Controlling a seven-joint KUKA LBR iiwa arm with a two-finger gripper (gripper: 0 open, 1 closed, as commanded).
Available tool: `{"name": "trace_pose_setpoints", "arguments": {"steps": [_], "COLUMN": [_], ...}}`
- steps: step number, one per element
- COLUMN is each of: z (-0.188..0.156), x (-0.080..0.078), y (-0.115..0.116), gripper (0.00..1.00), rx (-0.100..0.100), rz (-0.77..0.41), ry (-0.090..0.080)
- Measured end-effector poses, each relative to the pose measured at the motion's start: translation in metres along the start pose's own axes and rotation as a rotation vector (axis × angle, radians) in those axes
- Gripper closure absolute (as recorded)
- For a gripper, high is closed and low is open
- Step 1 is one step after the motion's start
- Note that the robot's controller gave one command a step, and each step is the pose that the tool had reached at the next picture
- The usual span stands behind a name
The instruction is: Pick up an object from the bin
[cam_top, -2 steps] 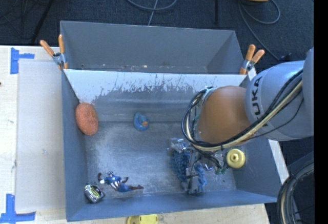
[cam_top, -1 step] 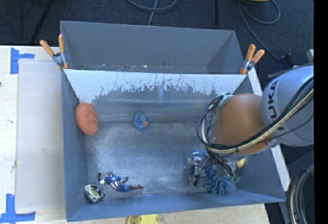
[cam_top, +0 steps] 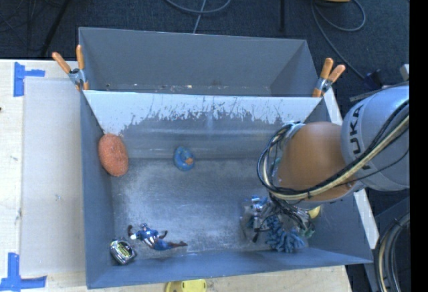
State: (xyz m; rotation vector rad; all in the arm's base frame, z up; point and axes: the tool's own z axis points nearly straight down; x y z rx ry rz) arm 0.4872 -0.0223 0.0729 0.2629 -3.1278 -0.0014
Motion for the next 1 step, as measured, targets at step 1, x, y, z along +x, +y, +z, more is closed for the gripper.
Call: {"name": "trace_pose_setpoints", "arguments": {"steps": [1], "z": [-0.1468], "x": [-0.007], "y": [0.006], "gripper": [1.0], "rx": [0.001], "rz": [-0.009], "ry": [-0.004]}}
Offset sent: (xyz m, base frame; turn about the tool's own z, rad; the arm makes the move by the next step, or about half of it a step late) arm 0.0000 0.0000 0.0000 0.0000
